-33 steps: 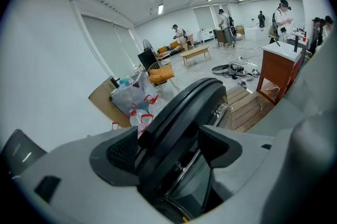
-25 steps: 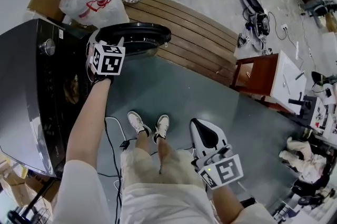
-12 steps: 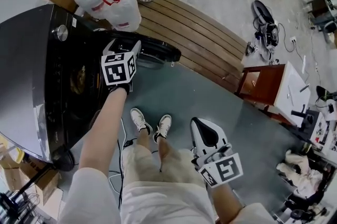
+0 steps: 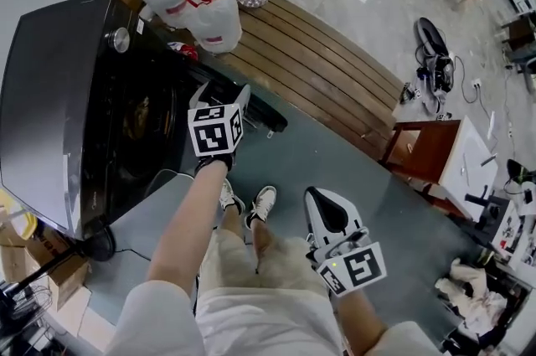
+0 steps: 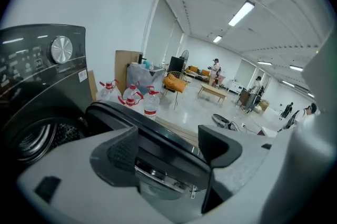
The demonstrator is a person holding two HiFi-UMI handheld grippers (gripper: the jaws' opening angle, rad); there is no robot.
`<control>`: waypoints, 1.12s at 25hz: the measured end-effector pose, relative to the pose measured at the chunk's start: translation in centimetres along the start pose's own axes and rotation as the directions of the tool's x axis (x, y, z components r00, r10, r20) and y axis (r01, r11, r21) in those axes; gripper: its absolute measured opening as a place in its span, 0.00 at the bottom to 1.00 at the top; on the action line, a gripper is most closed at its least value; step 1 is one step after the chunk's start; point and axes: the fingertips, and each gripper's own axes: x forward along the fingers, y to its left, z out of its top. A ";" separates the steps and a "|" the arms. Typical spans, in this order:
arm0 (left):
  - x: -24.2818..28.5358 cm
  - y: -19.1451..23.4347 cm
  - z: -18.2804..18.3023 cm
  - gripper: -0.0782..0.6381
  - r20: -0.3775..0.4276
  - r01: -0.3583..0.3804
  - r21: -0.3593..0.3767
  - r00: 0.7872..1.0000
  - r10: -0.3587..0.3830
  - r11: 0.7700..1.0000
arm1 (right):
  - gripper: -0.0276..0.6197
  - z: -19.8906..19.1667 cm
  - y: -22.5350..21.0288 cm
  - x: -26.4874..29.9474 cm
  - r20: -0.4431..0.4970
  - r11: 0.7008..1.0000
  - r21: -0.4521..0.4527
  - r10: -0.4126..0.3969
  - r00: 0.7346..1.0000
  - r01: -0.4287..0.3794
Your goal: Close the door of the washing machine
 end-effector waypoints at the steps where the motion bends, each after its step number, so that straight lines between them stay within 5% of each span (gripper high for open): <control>1: -0.3 0.1 -0.3 0.58 -0.005 -0.013 0.012 1.000 0.013 1.000 | 0.04 -0.1 0.1 0.1 -0.002 1.000 -0.002 0.007 1.000 -0.007; 8: -2.5 1.8 -2.5 0.58 -0.027 -0.086 0.100 0.996 0.089 0.991 | 0.04 -1.2 1.7 2.2 -0.035 0.997 -0.024 0.071 0.997 -0.072; 12: -3.4 2.8 -4.1 0.58 -0.018 -0.092 0.194 0.995 0.097 0.977 | 0.04 -1.1 3.6 3.7 -0.048 0.992 -0.049 0.116 0.992 -0.119; 21: -6.4 6.0 -5.8 0.55 -0.012 -0.115 0.277 0.992 0.123 0.954 | 0.04 -1.2 7.2 7.3 -0.092 0.976 -0.077 0.198 0.976 -0.206; 28: -9.3 8.6 -7.6 0.53 -0.009 -0.146 0.248 0.988 0.153 0.958 | 0.04 -1.2 9.9 10.0 -0.117 0.958 -0.092 0.259 0.959 -0.270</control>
